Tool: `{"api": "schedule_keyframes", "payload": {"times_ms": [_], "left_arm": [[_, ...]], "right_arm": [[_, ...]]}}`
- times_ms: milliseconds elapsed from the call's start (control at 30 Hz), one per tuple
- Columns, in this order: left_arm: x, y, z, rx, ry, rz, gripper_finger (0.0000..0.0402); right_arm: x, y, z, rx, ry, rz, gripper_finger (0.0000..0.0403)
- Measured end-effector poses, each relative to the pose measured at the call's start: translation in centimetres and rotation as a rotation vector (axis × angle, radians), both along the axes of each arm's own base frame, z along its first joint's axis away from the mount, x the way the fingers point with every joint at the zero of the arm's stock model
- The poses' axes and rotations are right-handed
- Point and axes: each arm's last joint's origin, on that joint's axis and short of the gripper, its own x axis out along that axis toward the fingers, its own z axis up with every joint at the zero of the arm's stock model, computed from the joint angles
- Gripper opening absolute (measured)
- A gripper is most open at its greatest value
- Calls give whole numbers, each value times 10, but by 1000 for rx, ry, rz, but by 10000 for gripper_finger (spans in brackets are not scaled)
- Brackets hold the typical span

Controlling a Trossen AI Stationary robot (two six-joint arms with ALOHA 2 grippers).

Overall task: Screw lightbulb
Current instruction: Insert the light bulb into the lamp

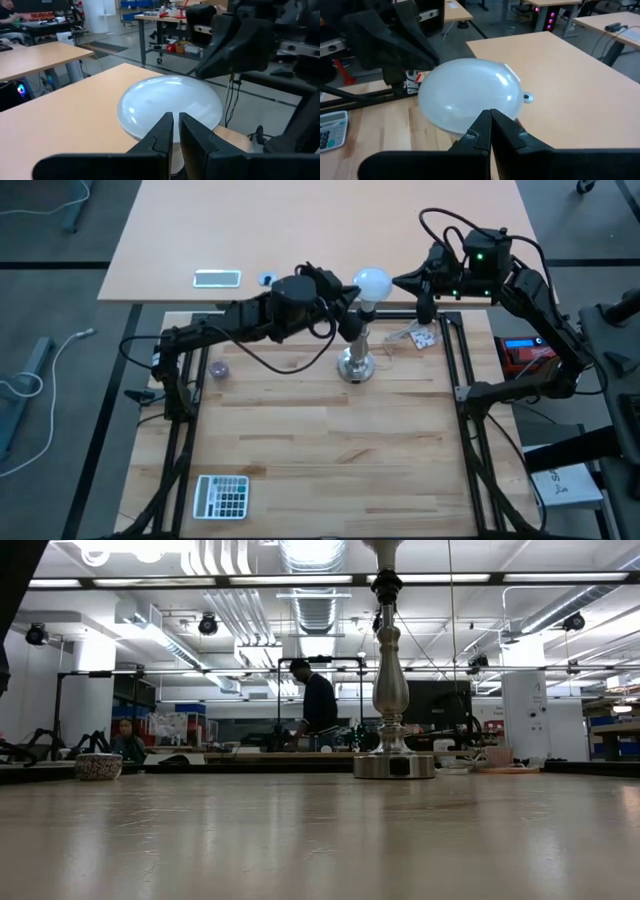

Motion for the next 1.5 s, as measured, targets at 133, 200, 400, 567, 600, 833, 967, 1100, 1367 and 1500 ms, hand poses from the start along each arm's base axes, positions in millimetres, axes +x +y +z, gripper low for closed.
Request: {"api": "schedule_keyframes", "payload": {"times_ms": [133,200,400,567,600,833,967,1100,1367,1500], "left_arm": [[0,2,0,7,8,3,20],[0,2,0,12,13,2,20],[0,3,-1,14,20,4,20],[-1,4,-2,14,24,13,20],[-1,4,-2,15,24,14,20],[-1,5,-2,21,27,52,20],[-1,6,-2,24,28,76,20],[-5,5,1,19,18,70,20],[-9,-12,16,6,-36,-93,20],[-5,-13,11,-12,-26,-106,20]], "right_arm": [[0,0,0,8,-2,7,0],[2,-1,-1,13,3,11,0],[5,0,-3,31,10,41,0],[6,3,-4,40,9,76,0],[6,4,-4,42,9,80,0],[10,9,-4,42,9,126,0],[10,9,-4,39,1,137,0],[7,10,-1,26,-11,110,0],[-3,10,10,-110,-1,-28,0],[3,7,6,-97,24,-28,0]]}}
